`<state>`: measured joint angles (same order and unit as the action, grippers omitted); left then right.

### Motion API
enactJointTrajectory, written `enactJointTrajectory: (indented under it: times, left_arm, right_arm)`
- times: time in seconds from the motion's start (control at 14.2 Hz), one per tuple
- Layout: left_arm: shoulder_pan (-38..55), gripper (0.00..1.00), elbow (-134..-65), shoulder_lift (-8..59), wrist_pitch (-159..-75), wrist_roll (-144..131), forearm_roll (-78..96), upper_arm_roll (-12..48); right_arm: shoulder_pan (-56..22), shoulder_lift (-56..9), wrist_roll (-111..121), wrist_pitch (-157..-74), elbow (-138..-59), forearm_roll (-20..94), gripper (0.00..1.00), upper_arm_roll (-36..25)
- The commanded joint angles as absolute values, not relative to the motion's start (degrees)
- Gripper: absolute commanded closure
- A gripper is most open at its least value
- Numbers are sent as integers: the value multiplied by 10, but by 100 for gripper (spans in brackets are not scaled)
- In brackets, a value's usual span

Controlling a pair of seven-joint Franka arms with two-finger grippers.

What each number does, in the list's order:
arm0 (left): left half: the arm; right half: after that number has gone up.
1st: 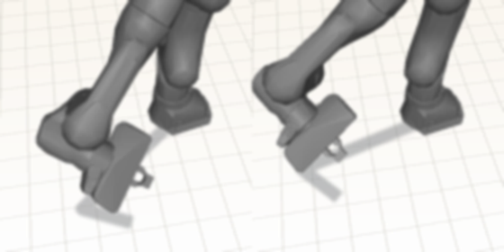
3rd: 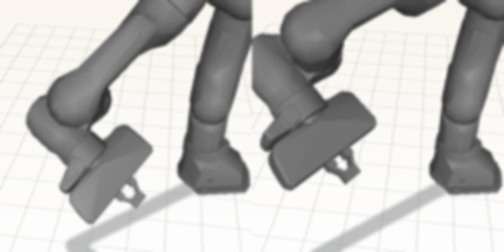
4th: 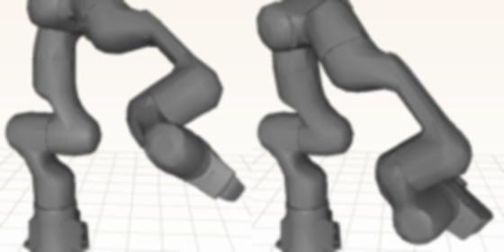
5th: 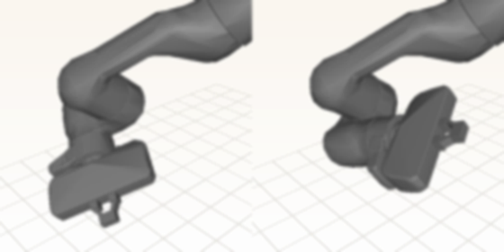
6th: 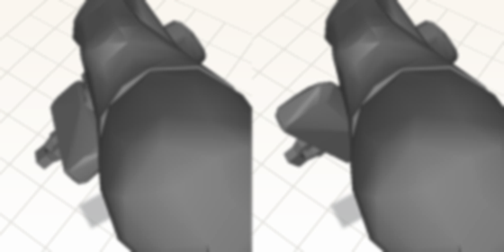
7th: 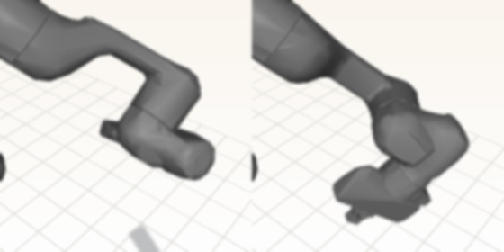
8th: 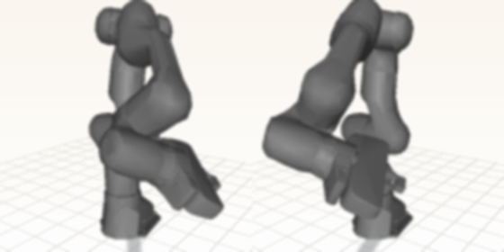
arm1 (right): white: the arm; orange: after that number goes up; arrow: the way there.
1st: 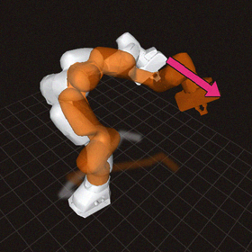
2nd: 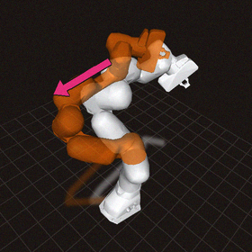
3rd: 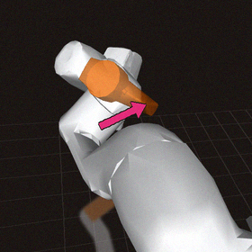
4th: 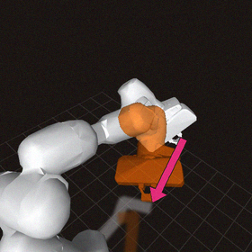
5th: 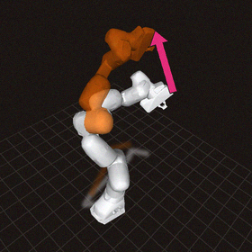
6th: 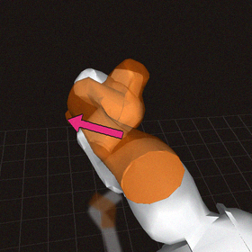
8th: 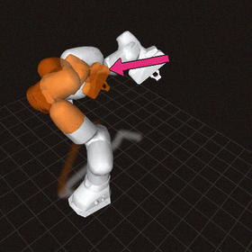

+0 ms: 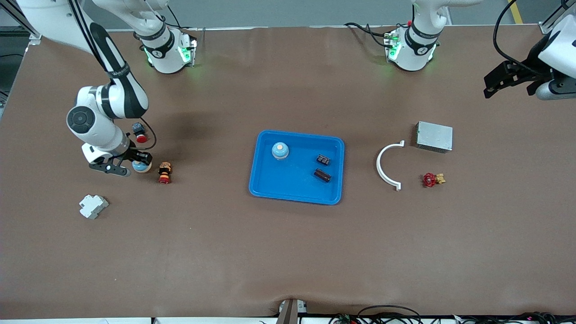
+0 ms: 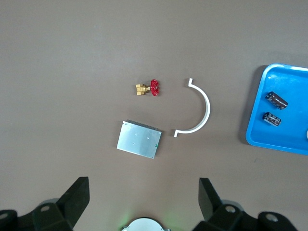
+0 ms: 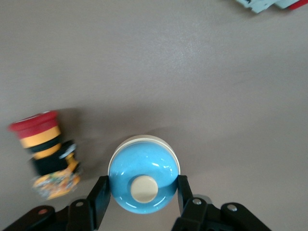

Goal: Place electrolytic capacitor and blue bell in tray
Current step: 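Grasp the second light-blue bell with the right gripper and lift it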

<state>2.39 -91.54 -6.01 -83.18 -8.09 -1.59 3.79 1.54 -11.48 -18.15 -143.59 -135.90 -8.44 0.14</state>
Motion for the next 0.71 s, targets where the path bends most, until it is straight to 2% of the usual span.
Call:
enactJointTrajectory:
  times: [0.0, 0.14, 0.35, 0.64]
  left_arm:
    - [24, 0, -921, -76, -823, -72, -4, 37]
    - [25, 0, -921, -77, -818, -73, -4, 38]
    - [24, 0, -921, -80, -818, -76, -5, 46]
    - [25, 0, -921, -87, -817, -83, -4, 47]
  right_arm:
    - [-31, -48, -219, -1353, -1353, -34, 100, 5]
    - [-72, -31, -261, -1318, -1341, 25, 100, 5]
    - [-154, -20, -394, -1304, -1319, 40, 100, 5]
    - [-269, -45, -599, -1227, -1205, 40, 100, 4]
